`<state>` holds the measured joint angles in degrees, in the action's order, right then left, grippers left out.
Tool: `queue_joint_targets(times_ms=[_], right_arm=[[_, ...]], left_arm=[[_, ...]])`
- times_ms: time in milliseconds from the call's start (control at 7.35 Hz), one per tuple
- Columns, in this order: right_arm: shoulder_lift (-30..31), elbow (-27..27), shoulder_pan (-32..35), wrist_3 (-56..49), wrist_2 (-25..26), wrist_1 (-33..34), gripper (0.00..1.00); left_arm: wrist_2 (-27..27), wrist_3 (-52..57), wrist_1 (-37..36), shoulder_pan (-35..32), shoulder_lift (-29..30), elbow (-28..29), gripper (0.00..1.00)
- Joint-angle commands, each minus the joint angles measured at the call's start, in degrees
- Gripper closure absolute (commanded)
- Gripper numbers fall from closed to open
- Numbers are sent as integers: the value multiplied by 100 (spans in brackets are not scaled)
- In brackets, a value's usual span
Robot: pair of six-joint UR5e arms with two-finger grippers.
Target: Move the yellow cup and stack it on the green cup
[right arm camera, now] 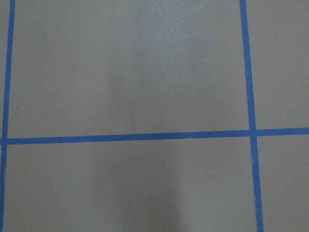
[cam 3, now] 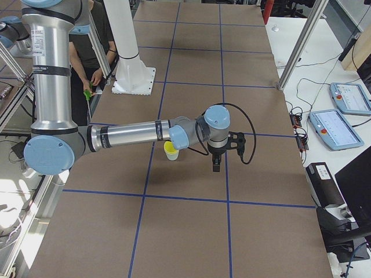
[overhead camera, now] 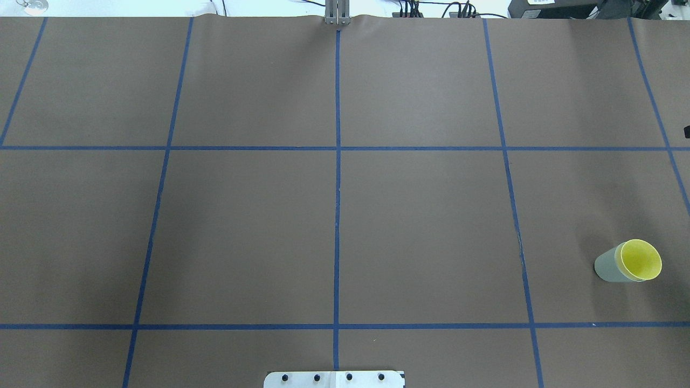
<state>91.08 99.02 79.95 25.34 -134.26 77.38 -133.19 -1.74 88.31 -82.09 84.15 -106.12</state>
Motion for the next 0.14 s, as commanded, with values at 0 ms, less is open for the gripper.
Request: queue_joint_targets(times_ms=[0], right_arm=[[15, -23, 3, -2, -82, 14, 0]], left_arm=[[30, -1, -24, -18, -31, -110, 0]])
